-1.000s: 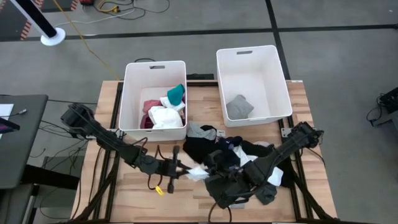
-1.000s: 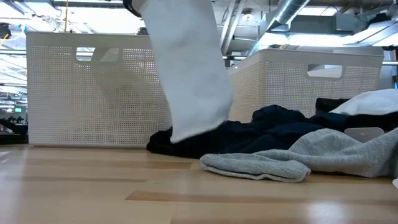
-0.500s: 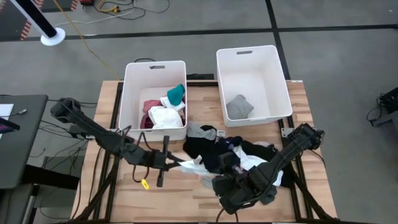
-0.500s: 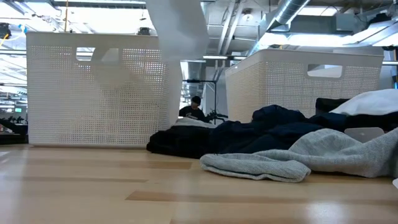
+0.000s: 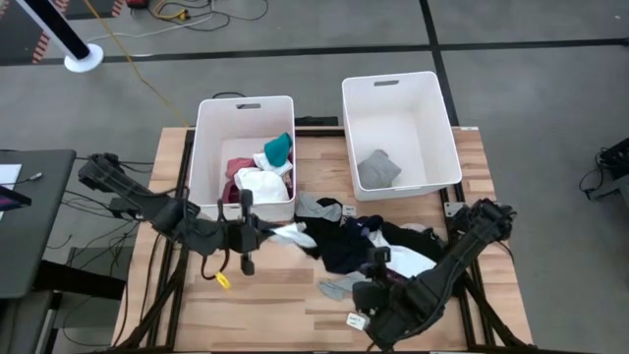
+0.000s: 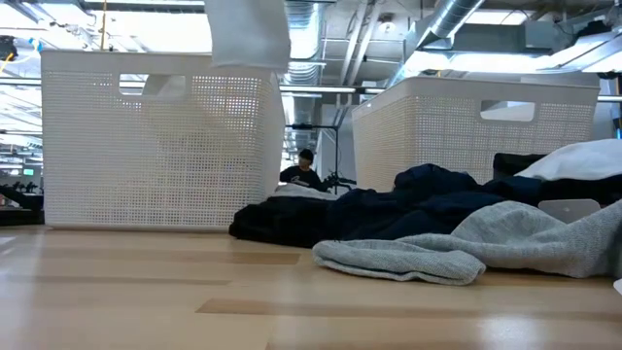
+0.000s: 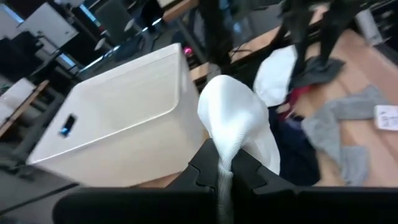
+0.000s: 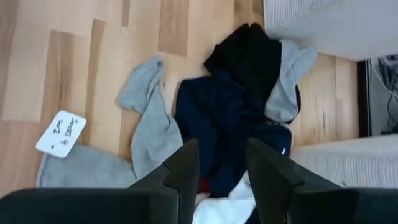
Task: Sort clothes
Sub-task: Put the white sock into the left white bin
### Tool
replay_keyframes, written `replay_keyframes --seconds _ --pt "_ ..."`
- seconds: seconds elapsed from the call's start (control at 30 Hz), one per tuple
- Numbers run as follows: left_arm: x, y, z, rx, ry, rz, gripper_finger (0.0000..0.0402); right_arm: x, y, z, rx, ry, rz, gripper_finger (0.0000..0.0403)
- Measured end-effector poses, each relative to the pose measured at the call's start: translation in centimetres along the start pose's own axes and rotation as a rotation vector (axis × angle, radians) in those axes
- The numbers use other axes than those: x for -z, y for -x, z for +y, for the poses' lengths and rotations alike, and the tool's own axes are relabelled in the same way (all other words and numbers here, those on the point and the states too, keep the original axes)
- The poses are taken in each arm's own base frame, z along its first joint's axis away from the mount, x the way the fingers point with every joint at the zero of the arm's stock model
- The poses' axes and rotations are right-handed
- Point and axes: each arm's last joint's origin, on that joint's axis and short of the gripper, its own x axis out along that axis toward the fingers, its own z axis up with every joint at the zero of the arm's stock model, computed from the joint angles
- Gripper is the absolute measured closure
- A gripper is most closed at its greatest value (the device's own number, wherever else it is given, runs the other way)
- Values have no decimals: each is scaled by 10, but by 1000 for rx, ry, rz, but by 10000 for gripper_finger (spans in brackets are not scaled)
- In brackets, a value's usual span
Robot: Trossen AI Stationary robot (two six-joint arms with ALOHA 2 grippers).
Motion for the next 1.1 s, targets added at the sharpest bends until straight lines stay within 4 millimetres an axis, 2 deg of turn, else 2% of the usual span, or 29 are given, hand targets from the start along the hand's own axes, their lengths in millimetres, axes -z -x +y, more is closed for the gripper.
replay_keyframes --seconds 0.4,0.7,1.1 --pt "-18 20 28 -110 -48 80 401 22 18 14 27 -51 40 257" --pt "-29 38 59 -229 -103 151 401 34 27 27 19 -85 29 257" --pt "2 29 105 -341 -127 444 400 54 33 47 18 -135 23 257"
